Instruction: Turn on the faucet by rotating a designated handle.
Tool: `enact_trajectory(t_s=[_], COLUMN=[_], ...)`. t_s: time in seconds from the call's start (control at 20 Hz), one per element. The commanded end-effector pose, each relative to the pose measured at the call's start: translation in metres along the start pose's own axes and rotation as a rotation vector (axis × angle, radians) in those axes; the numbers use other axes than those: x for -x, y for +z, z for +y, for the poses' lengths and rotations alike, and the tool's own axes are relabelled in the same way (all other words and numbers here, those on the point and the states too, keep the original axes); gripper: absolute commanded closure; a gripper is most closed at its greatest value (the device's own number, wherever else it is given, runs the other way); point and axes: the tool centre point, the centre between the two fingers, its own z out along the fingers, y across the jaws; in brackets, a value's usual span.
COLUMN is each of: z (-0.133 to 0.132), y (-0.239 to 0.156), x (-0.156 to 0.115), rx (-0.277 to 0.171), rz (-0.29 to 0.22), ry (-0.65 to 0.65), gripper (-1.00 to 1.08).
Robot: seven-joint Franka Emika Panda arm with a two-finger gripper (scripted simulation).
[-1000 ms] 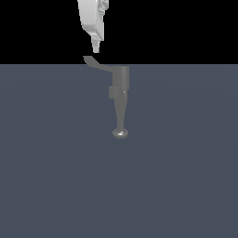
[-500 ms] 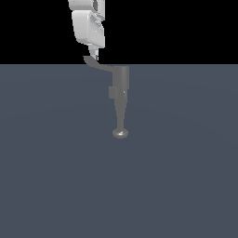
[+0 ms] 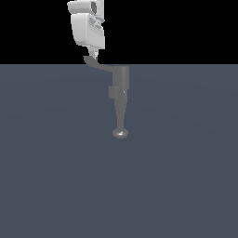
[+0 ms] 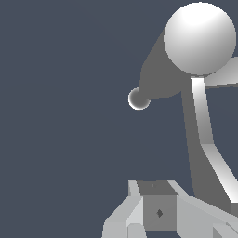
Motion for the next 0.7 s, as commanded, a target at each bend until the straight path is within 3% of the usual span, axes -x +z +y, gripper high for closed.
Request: enact_trajectory(t_s=[0.0, 0.65], z=[0.004, 0.038], y=[0.000, 0.000], x=[0.000, -0.001], rx=[0.000, 0.000], rz=[0.000, 0.000], ry=[0.000, 0.000], gripper=[1.08, 1.08])
